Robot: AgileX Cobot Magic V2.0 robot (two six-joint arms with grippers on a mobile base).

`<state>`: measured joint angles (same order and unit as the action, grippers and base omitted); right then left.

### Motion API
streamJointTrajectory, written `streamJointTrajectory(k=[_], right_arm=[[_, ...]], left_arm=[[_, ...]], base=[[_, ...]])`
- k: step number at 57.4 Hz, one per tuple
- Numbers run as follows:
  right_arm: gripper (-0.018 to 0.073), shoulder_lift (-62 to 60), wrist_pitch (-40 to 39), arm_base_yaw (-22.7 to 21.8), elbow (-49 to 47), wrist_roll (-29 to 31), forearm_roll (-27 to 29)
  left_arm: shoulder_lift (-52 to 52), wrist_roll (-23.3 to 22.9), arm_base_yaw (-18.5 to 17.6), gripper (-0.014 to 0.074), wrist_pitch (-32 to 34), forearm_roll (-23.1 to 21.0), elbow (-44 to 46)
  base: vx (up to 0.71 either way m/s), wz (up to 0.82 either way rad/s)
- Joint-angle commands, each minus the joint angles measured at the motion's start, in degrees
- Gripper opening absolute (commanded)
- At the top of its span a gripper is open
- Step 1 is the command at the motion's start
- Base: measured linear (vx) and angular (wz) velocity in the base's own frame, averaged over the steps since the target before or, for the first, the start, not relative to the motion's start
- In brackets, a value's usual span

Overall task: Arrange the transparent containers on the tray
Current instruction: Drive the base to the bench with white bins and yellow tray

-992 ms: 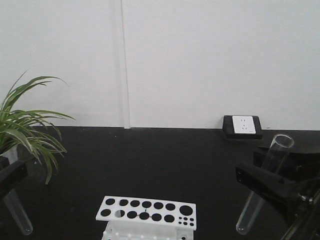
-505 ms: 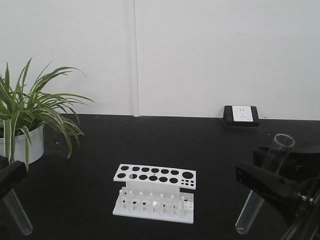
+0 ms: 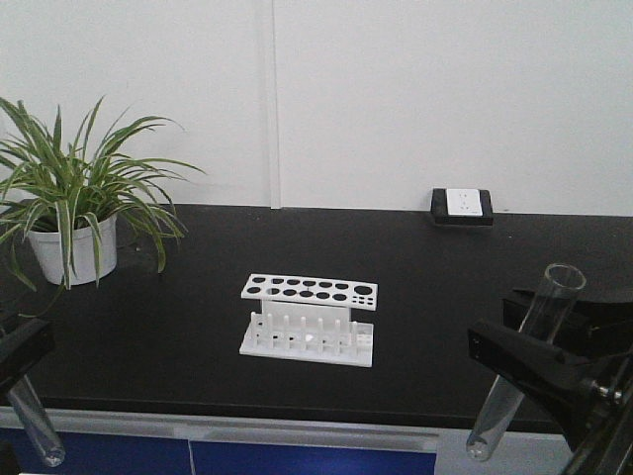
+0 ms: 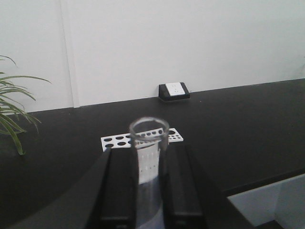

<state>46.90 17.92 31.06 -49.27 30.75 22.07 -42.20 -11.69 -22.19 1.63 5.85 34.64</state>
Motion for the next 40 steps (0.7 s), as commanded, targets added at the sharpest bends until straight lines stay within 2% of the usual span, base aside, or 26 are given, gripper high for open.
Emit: streamJointTrajectory(k=[1,40], right_arm=[[-0.0008,-0.5,-4.5,-0.1,-1.9,0.3,0.3],[-0.0008,-0.5,-4.4,-0.1,-1.9,0.3,0.3]], left_arm=[[0.3,-0.1,-0.3,0.0111,4.7,-0.3,2.1],[0.3,-0.1,-0.3,0.0111,4.7,-0.3,2.1]], base=[[-0.32,0.02],[-0.35,0.03]])
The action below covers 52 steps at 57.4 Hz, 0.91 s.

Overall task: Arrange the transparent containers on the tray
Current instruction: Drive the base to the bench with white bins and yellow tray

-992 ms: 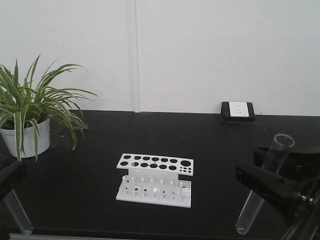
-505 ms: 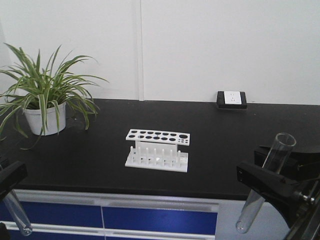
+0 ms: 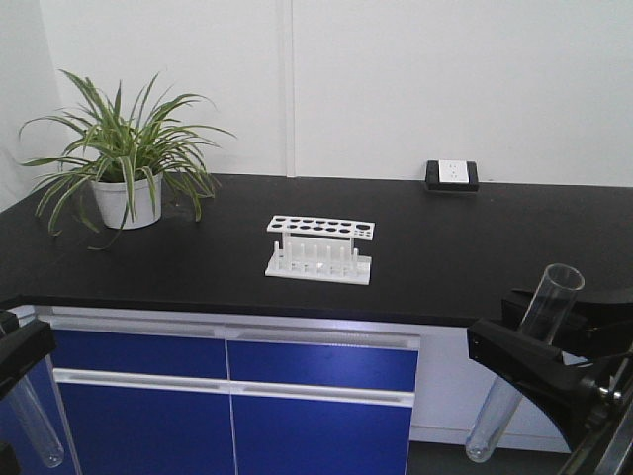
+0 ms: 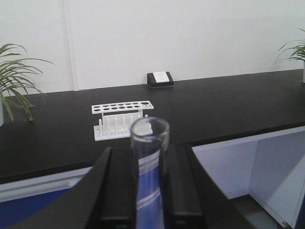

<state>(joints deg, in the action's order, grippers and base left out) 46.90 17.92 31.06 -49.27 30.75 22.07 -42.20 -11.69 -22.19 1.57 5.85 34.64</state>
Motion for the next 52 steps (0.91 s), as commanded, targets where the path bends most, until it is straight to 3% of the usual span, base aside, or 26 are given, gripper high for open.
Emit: streamJointTrajectory(k=[1,33,52], right_arm=[[-0.0008,-0.5,-4.4,-0.1,-1.9,0.3,0.3],[-0.0008,-0.5,-4.4,-0.1,-1.9,0.3,0.3],[-0.0008,-0.5,-4.4,-0.1,-1.9,0.3,0.3]], left_arm=[[0.3,-0.1,-0.3,0.0111,4.8,-0.3,2.1],[0.3,-0.1,-0.3,0.0111,4.8,-0.3,2.1],[0.3,-0.1,-0.3,0.0111,4.8,-0.3,2.1]], base=[[-0.35,0.02],[-0.32,0.05],[-0.22,0.32]])
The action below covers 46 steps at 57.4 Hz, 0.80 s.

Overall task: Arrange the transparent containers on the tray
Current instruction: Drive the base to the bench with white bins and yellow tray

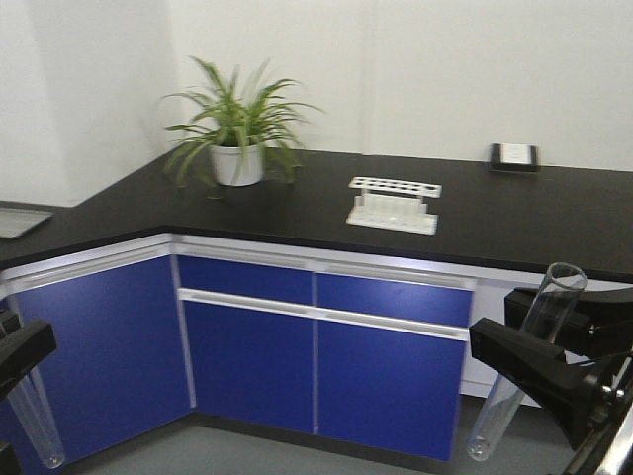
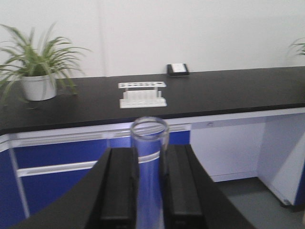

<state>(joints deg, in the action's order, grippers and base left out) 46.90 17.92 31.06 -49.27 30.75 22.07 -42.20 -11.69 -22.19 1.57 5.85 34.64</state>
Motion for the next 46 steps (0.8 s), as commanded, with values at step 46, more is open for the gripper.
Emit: streamJointTrajectory(k=[46], right_arm=[[-0.0008,-0.5,-4.4,-0.1,-1.9,0.3,0.3]], left_arm=[[0.3,-0.1,-0.3,0.0111,4.8,-0.3,2.1]], base=[[-0.08,0.65]])
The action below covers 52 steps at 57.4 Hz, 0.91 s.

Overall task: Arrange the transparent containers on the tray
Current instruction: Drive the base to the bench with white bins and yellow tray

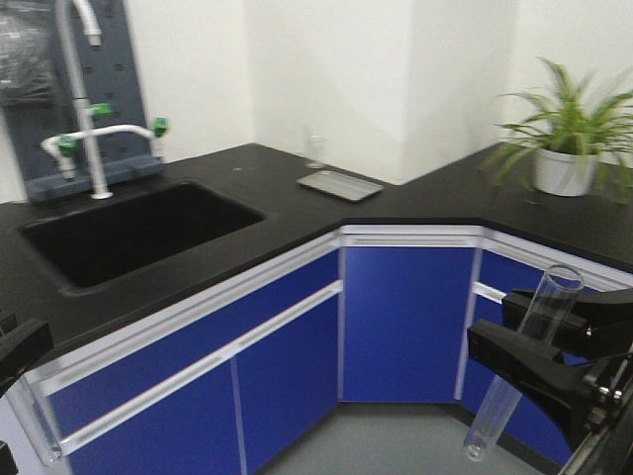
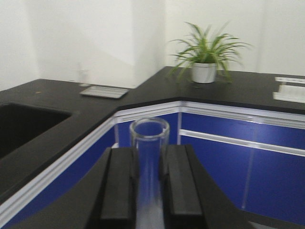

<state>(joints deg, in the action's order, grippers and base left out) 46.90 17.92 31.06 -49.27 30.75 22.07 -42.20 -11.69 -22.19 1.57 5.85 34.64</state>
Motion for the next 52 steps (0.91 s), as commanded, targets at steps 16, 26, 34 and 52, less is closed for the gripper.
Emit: streamJointTrajectory(k=[16,26,34,52], right_arm=[[-0.0008,-0.5,-4.4,-0.1,-1.9,0.3,0.3],[-0.0008,-0.5,-4.4,-0.1,-1.9,0.3,0.3],[-0.0008,-0.5,-4.4,-0.1,-1.9,0.3,0.3],[-0.0008,-0.5,-4.4,-0.1,-1.9,0.3,0.3]], left_arm=[[0.3,-0.1,-0.3,0.0111,4.8,-0.3,2.1],[0.3,-0.1,-0.3,0.0111,4.8,-0.3,2.1],[0.3,-0.1,-0.3,0.0111,4.8,-0.3,2.1],[0.3,-0.1,-0.3,0.0111,4.8,-0.3,2.1]], base=[[0.08,0.55],[0.13,0.51],[0.14,0.55],[0.15,0.58]])
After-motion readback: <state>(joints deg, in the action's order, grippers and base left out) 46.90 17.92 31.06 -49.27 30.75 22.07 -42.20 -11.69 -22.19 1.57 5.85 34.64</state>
